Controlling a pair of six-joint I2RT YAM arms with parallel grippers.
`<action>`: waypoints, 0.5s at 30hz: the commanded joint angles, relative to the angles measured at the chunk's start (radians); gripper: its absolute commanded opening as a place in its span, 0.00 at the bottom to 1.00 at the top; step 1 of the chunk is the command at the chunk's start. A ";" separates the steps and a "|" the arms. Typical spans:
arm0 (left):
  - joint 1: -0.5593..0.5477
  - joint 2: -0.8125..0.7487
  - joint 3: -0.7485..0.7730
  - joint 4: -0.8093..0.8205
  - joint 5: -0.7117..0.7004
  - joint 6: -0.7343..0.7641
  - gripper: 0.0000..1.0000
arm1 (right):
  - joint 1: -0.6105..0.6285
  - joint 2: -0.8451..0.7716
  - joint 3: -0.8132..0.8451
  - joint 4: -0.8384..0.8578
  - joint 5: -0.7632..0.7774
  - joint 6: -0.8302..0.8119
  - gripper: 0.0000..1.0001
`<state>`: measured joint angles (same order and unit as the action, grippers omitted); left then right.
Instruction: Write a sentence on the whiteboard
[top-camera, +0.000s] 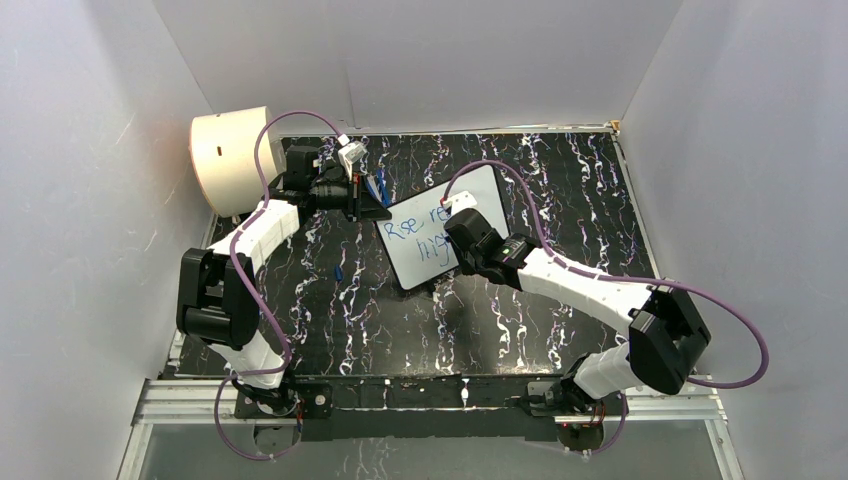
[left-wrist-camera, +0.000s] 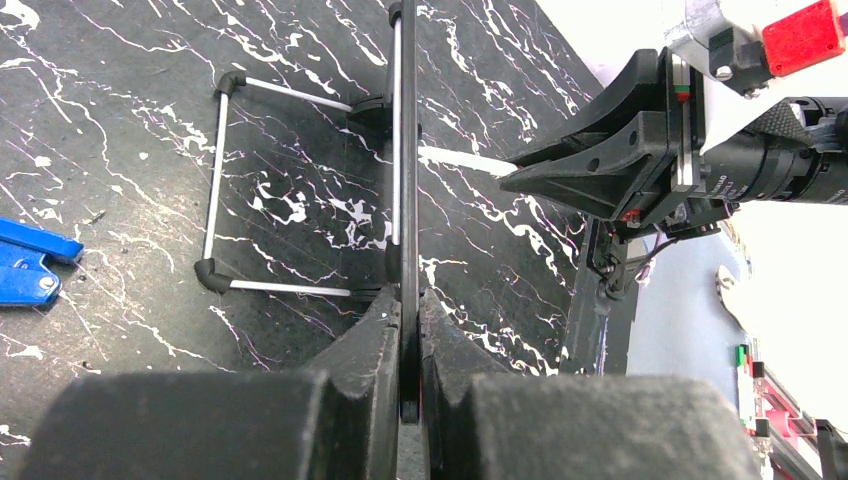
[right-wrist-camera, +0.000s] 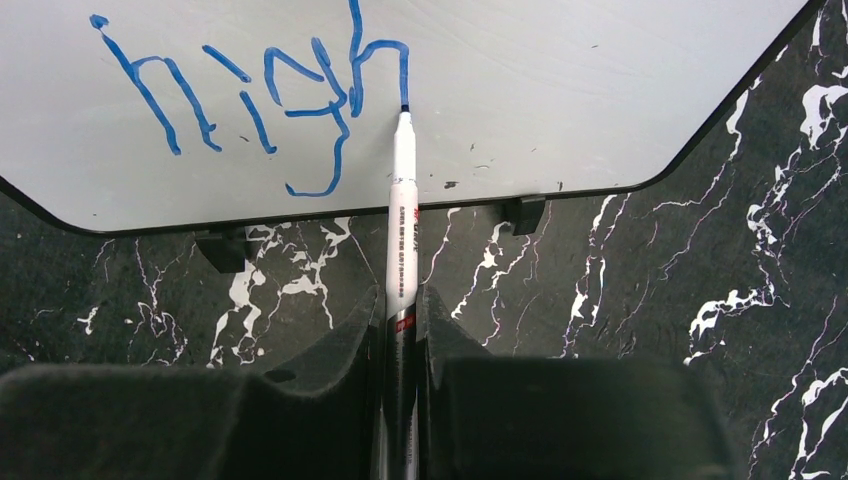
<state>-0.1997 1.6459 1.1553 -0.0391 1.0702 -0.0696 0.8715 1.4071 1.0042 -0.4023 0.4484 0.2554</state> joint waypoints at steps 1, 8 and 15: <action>-0.023 -0.009 0.016 -0.052 0.017 0.022 0.00 | -0.004 0.010 0.001 0.002 -0.004 0.010 0.00; -0.023 -0.009 0.015 -0.054 0.017 0.024 0.00 | -0.005 0.004 0.007 -0.006 0.006 0.005 0.00; -0.023 -0.008 0.015 -0.054 0.016 0.024 0.00 | -0.006 -0.051 0.004 0.014 0.026 -0.019 0.00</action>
<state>-0.1997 1.6459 1.1553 -0.0395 1.0710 -0.0696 0.8715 1.4067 1.0039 -0.4168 0.4461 0.2531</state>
